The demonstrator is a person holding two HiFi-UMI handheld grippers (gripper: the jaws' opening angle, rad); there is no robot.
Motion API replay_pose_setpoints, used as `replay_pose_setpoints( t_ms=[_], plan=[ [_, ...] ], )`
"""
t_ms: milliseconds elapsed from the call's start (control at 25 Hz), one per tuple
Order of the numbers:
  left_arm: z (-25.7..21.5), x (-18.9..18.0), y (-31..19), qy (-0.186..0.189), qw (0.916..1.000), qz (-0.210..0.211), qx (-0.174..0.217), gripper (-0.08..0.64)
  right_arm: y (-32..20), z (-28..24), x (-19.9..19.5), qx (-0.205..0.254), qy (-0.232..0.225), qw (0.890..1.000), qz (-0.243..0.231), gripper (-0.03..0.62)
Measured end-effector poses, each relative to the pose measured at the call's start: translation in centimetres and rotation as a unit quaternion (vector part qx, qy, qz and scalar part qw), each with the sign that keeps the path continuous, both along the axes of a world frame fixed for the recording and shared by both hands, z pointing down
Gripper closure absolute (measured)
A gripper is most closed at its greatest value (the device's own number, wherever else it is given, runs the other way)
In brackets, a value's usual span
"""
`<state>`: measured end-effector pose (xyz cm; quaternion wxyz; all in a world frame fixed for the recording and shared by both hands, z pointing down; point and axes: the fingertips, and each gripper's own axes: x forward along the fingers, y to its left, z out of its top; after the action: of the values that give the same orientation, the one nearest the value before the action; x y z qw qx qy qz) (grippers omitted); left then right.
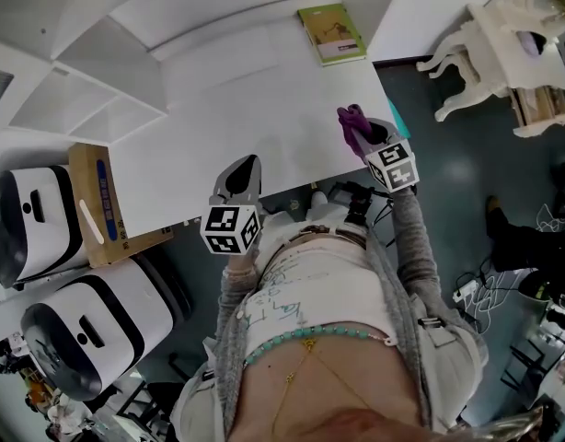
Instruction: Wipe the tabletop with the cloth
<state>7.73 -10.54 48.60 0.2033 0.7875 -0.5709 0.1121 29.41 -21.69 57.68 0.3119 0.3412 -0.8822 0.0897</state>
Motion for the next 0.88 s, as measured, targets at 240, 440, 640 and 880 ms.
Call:
replay_pose_setpoints(
  t_ms=[240,440,640,880],
  plan=[
    [-1.5,-1.7,-0.5,-0.011,0.9996,-0.014,0.024,0.560,1.4,-6.1,-6.5,0.053,-0.013,0.998,-0.045,0.500],
    [-3.7,-2.7,-1.0,-0.016,0.9983,-0.021,0.052,0.560,3.2,-10.9,-11.9,0.085,-0.052,0.992,-0.080,0.500],
    [-5.7,-3.7,-1.4,-0.018,0.9963,-0.031,0.078,0.560,5.4,-13.9,-15.9,0.100,-0.083,0.986,-0.108,0.499],
    [-7.7,-4.8,-1.4,-0.020,0.9937,-0.039,0.103,0.560,7.7,-16.5,-19.0,0.106,-0.119,0.978,-0.130,0.500]
  ],
)
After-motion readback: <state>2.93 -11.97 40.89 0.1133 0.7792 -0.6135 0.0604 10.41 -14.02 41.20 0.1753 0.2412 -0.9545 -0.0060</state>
